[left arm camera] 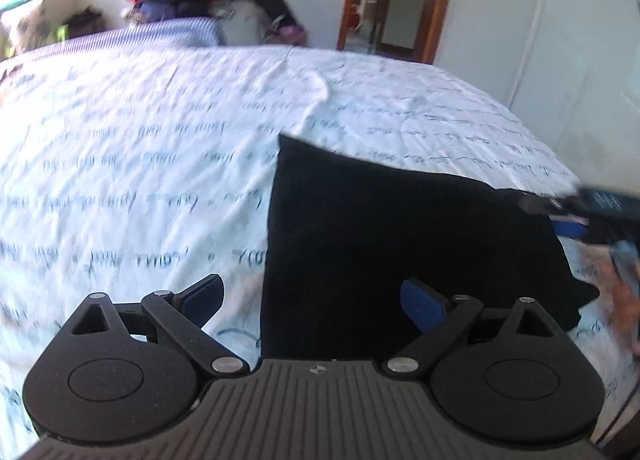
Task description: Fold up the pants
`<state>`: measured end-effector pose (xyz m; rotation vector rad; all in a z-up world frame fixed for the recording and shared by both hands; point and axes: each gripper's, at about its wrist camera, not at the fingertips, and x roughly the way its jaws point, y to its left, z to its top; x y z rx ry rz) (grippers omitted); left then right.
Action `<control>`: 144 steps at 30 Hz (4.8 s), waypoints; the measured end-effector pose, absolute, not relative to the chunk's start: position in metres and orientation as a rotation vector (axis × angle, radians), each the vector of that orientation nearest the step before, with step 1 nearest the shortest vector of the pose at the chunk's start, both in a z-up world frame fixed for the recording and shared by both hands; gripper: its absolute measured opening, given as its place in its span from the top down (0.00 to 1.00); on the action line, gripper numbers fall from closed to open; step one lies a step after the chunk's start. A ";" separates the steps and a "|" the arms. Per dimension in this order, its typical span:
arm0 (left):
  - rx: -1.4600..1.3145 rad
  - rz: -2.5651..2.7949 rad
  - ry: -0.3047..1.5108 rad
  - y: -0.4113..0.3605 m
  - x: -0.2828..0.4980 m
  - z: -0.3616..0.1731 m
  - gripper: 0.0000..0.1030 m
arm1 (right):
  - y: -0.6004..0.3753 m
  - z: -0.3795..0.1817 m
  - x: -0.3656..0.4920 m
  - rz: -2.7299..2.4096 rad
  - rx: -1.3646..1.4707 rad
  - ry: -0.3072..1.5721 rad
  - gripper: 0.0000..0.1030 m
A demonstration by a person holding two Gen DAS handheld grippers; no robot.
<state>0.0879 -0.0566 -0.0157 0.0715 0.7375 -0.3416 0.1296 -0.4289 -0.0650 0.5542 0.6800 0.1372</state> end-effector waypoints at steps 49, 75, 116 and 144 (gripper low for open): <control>0.123 -0.353 0.685 -0.038 0.078 -0.014 0.06 | -0.222 0.002 0.227 0.429 -0.031 0.634 0.46; 0.084 -0.549 0.704 -0.061 0.085 -0.036 0.11 | -0.279 0.025 0.185 0.358 0.071 0.580 0.72; 0.185 -0.313 0.727 -0.096 0.044 -0.027 0.06 | -0.312 -0.027 0.002 0.067 0.017 0.572 0.47; 0.100 -0.194 0.795 -0.042 -0.010 -0.032 0.06 | -0.242 -0.039 -0.048 -0.084 0.081 0.606 0.07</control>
